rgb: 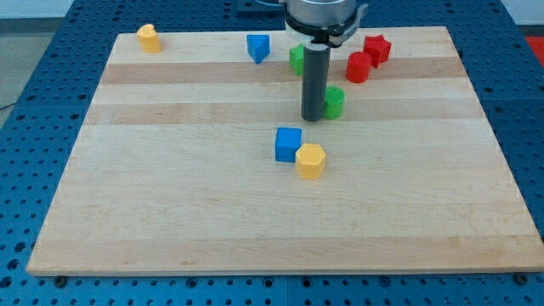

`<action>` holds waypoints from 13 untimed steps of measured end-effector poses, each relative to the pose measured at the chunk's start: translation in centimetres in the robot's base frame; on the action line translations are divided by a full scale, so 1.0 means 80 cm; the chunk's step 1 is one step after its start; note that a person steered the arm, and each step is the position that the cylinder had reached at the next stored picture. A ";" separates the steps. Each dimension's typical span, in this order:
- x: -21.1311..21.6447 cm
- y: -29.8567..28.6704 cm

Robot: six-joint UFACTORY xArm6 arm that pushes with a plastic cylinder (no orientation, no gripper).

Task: Adjust the green blocks with the triangle in a diagonal line

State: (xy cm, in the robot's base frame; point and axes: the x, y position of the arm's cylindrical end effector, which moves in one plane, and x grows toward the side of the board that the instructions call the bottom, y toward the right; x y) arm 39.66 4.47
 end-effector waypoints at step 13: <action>-0.120 -0.111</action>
State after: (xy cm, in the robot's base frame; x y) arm 30.08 -4.45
